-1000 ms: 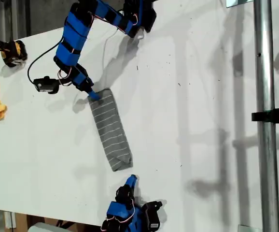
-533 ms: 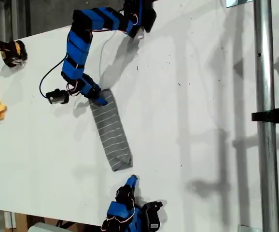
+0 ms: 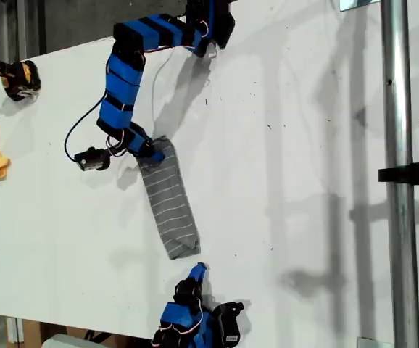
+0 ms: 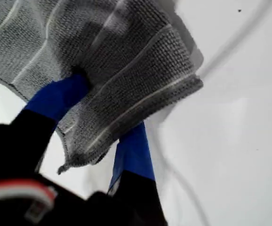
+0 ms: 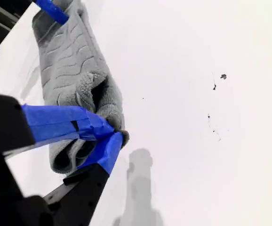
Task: Grasp corners of a towel and fold twice.
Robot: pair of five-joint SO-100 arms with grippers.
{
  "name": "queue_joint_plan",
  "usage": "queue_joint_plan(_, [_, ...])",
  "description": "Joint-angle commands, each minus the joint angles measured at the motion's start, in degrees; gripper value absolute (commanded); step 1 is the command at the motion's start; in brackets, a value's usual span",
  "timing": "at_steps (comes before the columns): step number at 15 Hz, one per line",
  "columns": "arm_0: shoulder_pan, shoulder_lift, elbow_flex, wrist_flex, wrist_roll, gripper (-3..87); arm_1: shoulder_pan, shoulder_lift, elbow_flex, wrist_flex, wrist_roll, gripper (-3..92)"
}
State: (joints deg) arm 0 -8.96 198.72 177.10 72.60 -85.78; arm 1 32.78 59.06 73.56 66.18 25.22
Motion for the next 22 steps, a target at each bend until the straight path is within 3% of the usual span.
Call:
queue_joint_plan(1, [0.3,0.4,0.0,-0.1,-0.4,-0.5,-1.4,1.1,-3.6,0.9,0.6,0.1])
queue_joint_plan(4, [0.3,0.4,-0.1,-0.1,-0.3,-0.5,-0.8,3.1,-1.8,2.6,2.9,0.0])
queue_joint_plan(6, [0.4,0.4,-0.1,-0.1,-0.3,-0.5,2.4,9.4,3.9,7.6,10.2,0.0])
queue_joint_plan(9, [0.4,0.4,-0.1,-0.2,0.1,-0.5,4.0,27.7,21.8,10.6,18.1,0.0])
queue_joint_plan(12, [-0.4,0.4,-0.1,-0.5,1.2,-0.5,5.8,46.1,35.5,20.1,25.3,0.0])
queue_joint_plan(14, [-0.7,0.4,-0.1,-0.7,1.8,-0.5,3.7,52.6,41.0,26.7,31.1,0.0])
queue_joint_plan(16, [-0.8,0.4,-0.1,-0.8,2.0,-0.5,-3.9,52.5,42.4,30.5,38.7,-0.1])
queue_joint_plan(18, [-0.5,0.4,0.0,-0.8,1.9,-0.5,-6.2,54.2,43.6,29.4,41.7,-0.1])
queue_joint_plan(22, [-0.3,0.4,-0.1,-0.8,2.3,-0.5,-8.6,59.3,30.8,20.7,37.3,-0.1])
